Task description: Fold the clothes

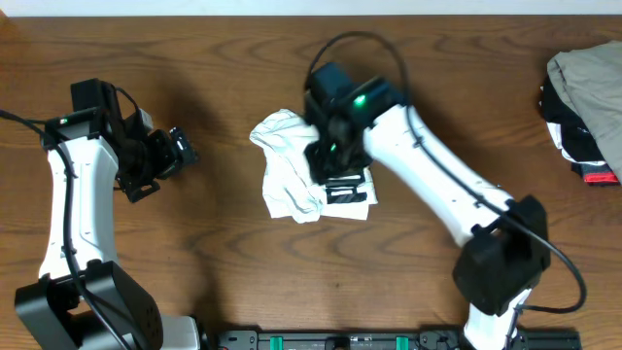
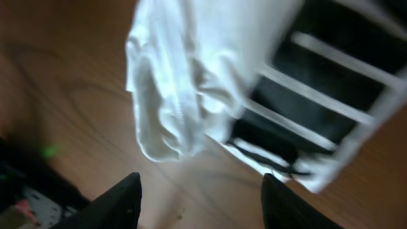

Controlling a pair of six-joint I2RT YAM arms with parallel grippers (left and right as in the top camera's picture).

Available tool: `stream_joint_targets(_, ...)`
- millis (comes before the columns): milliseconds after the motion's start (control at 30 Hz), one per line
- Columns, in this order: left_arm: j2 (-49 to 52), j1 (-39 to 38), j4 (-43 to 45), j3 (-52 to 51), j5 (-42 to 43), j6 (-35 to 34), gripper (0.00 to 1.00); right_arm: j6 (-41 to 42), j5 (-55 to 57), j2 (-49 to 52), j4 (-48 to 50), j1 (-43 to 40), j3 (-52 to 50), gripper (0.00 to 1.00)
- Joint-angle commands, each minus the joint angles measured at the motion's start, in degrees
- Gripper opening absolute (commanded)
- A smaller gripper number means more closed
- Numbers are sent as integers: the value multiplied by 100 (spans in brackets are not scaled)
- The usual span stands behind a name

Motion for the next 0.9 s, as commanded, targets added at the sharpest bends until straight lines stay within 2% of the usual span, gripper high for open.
stream_joint_targets(0, 2, 13, -17, 74, 50, -33, 98, -94, 68, 81, 317, 413, -420, 62)
stream_joint_targets(167, 2, 13, -17, 74, 50, -33, 98, 330, 164, 83, 625, 560, -857, 60)
stream_joint_targets(433, 2, 13, -17, 74, 50, -33, 98, 476, 111, 83, 911, 564, -1294, 59)
stream_joint_targets(700, 2, 13, -17, 74, 50, -33, 98, 586, -505, 96, 1499, 581, -1478, 56)
stream_joint_targets(867, 2, 13, -17, 74, 50, -33, 98, 748, -498, 168, 1569, 638, -1488, 55)
